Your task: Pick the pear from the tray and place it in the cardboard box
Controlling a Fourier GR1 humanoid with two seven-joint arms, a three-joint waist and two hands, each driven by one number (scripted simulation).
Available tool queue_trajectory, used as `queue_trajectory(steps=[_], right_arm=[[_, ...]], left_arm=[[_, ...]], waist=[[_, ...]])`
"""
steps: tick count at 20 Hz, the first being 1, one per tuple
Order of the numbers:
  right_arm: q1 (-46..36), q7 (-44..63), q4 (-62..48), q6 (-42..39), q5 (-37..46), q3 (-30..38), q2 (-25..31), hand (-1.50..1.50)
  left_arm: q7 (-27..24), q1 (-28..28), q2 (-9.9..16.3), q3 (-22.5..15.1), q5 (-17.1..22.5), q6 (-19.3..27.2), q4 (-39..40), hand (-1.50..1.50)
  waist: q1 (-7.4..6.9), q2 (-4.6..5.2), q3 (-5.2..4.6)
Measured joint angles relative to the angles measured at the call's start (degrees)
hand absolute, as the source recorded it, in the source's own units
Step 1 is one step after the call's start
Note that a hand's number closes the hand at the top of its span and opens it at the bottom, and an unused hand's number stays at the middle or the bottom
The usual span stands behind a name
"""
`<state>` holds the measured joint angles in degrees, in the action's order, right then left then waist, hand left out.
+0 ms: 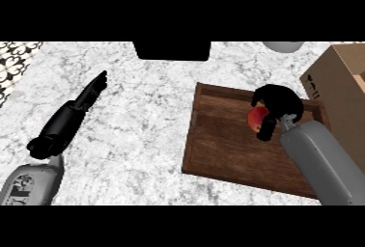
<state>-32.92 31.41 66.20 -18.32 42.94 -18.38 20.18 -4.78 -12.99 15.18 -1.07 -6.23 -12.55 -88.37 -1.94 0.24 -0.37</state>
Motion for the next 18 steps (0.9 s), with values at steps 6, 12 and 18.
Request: queue_trajectory(steps=[6, 12, 18], right_arm=[[-10.6, -5.5, -14.9, 13.3, 3.1, 6.1, -1.1, 1.50], [-19.2, -9.3, -24.3, 23.3, 9.5, 6.0, -1.8, 1.50], [-27.0, -4.7, -26.5, 27.7, 12.9, 8.2, -1.2, 1.50]], left_arm=[[0.4, -1.4, -0.2, -0.4, 0.0, -0.6, 0.1, 0.00], [0.3, -0.7, -0.7, -0.3, -0.8, 0.1, 0.1, 0.00], [0.2, -0.5, -0.9, 0.2, -1.3, 0.4, 0.7, 0.00]], waist=[[-1.65, 0.93, 0.41], [-0.86, 0.59, 0.41], [0.38, 0.14, 0.37]])
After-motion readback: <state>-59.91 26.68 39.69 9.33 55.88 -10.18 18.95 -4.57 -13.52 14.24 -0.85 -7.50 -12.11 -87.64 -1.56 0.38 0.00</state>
